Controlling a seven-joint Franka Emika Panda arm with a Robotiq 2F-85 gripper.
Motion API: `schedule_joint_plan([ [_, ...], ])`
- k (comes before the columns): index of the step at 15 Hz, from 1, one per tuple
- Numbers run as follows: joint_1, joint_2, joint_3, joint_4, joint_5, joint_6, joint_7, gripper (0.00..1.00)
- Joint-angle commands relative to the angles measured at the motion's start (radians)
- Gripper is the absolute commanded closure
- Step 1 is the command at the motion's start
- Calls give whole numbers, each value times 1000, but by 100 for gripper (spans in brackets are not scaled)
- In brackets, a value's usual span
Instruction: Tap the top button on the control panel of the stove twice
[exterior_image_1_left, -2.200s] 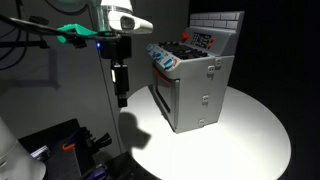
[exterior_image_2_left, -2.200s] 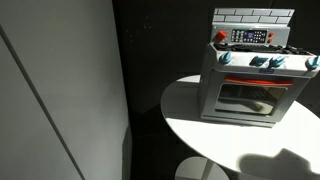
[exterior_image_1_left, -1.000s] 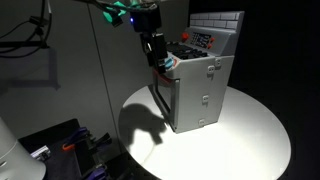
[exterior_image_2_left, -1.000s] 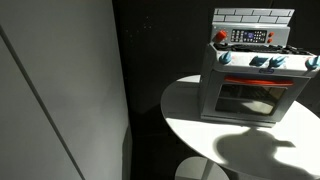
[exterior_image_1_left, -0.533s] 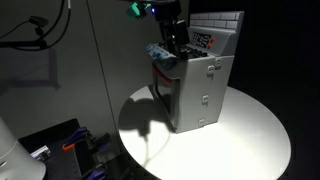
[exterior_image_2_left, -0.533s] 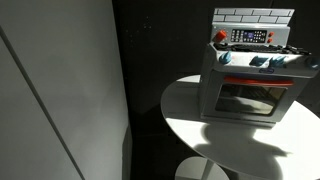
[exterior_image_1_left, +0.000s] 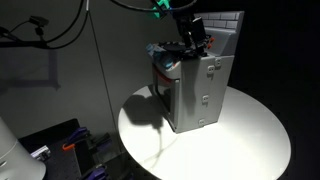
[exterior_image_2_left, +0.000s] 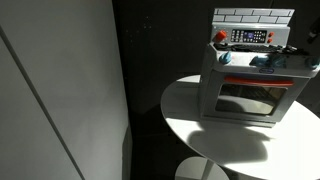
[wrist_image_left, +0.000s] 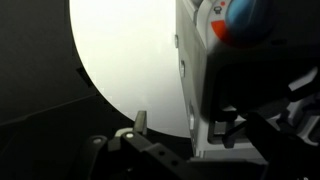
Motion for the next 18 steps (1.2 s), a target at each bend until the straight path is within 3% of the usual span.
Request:
schedule_joint_plan([
  [1,13,11,-13,14,0,-2,4,0],
  [10,15,29,-14,36,8,-8,7,0],
  [18,26,89,-9,86,-5,84,46,0],
])
